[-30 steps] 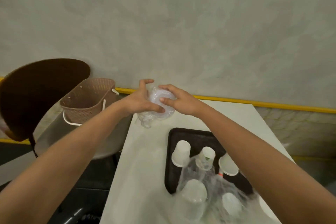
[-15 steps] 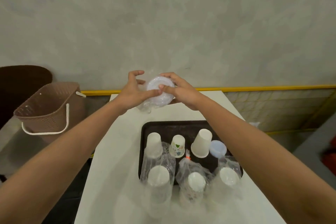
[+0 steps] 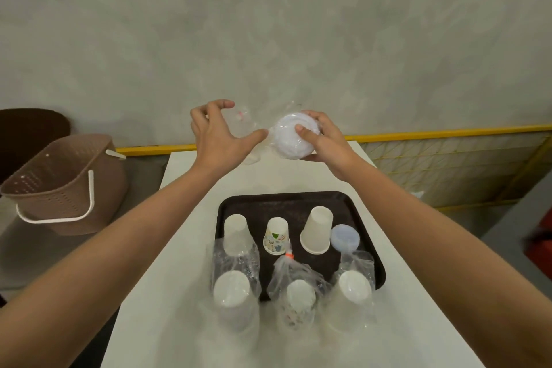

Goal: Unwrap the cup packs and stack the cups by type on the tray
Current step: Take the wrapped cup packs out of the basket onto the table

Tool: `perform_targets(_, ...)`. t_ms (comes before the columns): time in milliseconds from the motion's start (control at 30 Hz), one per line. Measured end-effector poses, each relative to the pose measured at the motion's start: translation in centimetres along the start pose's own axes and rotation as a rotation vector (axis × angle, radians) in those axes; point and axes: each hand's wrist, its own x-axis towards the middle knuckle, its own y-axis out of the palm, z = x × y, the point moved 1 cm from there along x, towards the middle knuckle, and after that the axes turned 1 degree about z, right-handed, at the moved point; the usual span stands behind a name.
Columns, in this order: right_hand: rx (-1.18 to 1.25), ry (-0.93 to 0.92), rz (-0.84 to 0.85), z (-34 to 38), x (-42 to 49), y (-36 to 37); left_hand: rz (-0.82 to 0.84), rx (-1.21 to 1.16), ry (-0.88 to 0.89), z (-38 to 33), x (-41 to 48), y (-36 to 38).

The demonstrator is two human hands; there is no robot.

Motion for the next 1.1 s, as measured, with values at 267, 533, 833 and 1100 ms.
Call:
perform_targets(267,-0.047,-0.008,-0.012,-1.7,-0.8,-7.3,0.196,-0.049,-0.121,-5.8,-3.7,7.3)
perform_targets(533,-0.081,0.1,0.112,-4.7,-3.8,-13.7,0.39,-0.298,-0.413,-8.4,-8.4,16.2)
perform_targets(833,0.008,0.335,0.217,-9.7,-6.5,-18.2,0.579,-0.467,-0.637,-8.0,-12.0,20.1)
perform_targets(1100,0.206,0.434,0.366,-12.7,-7.9,-19.3,0.692,-0.421,-0.669,-6.9,-12.9,21.6)
